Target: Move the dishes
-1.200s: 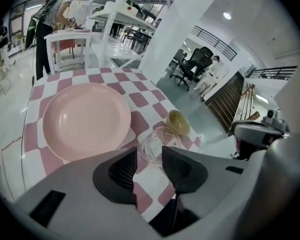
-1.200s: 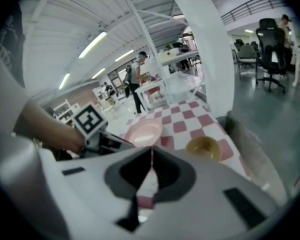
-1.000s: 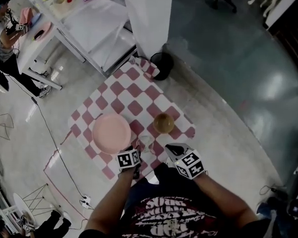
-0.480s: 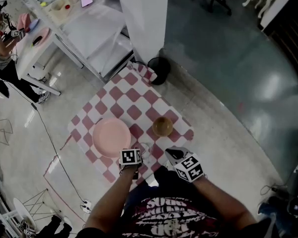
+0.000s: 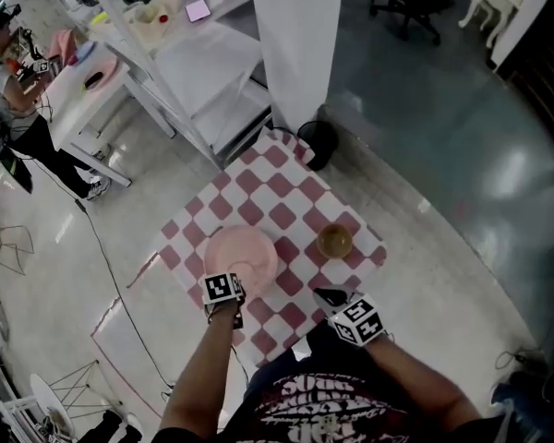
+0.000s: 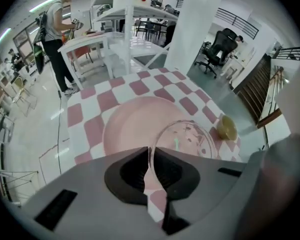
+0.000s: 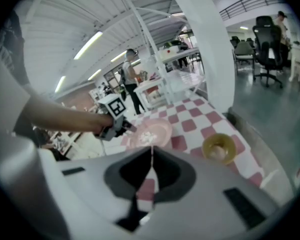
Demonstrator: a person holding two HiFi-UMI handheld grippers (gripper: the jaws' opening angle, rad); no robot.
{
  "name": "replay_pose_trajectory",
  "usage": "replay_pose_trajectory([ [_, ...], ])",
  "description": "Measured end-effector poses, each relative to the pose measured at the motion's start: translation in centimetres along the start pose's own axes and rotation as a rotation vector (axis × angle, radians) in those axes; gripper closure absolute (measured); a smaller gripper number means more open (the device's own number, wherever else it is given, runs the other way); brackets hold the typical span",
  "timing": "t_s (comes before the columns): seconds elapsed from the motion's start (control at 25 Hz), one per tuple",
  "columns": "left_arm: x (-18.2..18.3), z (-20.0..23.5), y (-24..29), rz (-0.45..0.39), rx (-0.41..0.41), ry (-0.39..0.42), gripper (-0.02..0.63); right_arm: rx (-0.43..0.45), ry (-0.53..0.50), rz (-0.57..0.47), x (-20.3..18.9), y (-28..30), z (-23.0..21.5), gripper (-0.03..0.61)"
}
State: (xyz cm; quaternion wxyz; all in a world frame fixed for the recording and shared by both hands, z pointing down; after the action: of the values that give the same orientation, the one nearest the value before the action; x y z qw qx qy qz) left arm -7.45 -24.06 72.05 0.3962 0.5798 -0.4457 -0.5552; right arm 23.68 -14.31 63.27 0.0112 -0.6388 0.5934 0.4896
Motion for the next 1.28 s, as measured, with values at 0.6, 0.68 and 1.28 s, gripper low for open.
replay_pose_trajectory([
  [0.6, -0.3, 3.3, 3.9, 0.024, -0.039, -0.037, 0.549, -0.078, 0.071, 0.02, -1.2, -0.4, 2.2, 0.541],
  [0.68, -0.1, 3.6, 3.1, -0.007, -0.025, -0.029, 0.513, -0.098, 0.077, 0.028, -1.1, -0.3, 1.1, 0.541],
  [1.28, -4.5, 4.2, -6.1, -0.134, -0.027, -0.21, 0.549, -0.367, 0.365, 0.12, -3.0, -0.7, -16.5, 0.528],
])
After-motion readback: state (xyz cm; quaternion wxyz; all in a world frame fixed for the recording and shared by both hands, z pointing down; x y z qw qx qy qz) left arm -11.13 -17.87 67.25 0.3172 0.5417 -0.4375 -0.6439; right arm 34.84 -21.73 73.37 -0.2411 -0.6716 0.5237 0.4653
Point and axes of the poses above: the fingertips, and each gripper's own axes: y forward along the fingers, z to its left, x out of its top, the point moved 10 cm from there along -y, backward along the fingers, and after that the axes turned 12 degrees about x, right-handed, at the moved point
